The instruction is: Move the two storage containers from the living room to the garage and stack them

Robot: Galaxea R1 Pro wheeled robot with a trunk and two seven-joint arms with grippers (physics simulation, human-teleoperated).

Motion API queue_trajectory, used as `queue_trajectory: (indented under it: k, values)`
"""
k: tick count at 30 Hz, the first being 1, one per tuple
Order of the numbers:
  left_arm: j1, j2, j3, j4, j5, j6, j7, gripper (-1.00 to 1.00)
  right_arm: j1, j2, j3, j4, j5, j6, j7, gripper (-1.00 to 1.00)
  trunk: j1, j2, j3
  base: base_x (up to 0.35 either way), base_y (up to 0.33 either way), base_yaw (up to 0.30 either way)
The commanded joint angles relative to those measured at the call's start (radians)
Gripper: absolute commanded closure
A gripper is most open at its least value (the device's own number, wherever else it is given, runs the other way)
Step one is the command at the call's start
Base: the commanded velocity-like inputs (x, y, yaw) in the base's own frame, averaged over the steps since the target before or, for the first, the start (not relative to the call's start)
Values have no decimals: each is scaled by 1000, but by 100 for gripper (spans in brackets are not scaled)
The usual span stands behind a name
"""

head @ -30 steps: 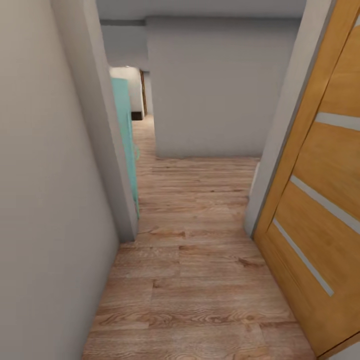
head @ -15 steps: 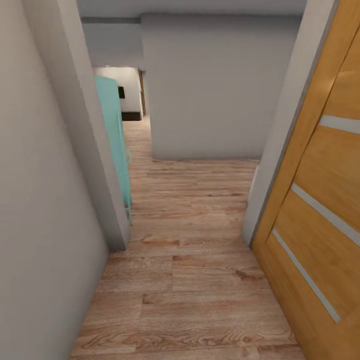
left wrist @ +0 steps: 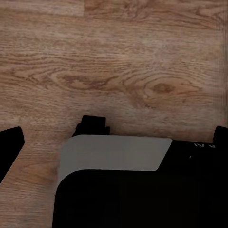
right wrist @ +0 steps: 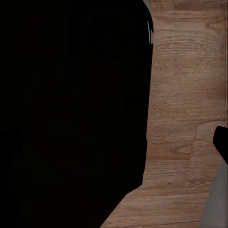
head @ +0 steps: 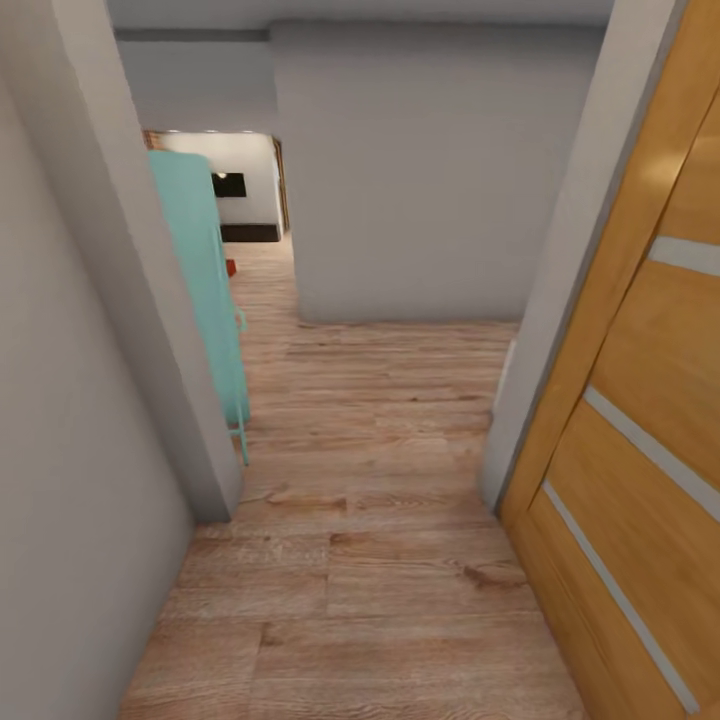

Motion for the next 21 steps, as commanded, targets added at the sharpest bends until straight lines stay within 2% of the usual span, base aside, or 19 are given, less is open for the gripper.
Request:
queue_trajectory:
  k: [1, 13, 21]
  values:
    - [-1, 0, 6, 0, -2, -3, 2, -100, 0, 0, 0, 1, 1, -3, -2, -100, 0, 0, -1, 296, -172, 0]
    - [-1, 0, 6, 0, -1, -4, 2, -100, 0, 0, 0, 1, 1, -3, -2, -100, 0, 0, -1, 296, -167, 0]
    - [-1, -1, 6, 0, -1, -4, 2, -100, 0, 1, -1, 1, 1, -3, -2, -100, 0, 0, -1, 310, -14, 0]
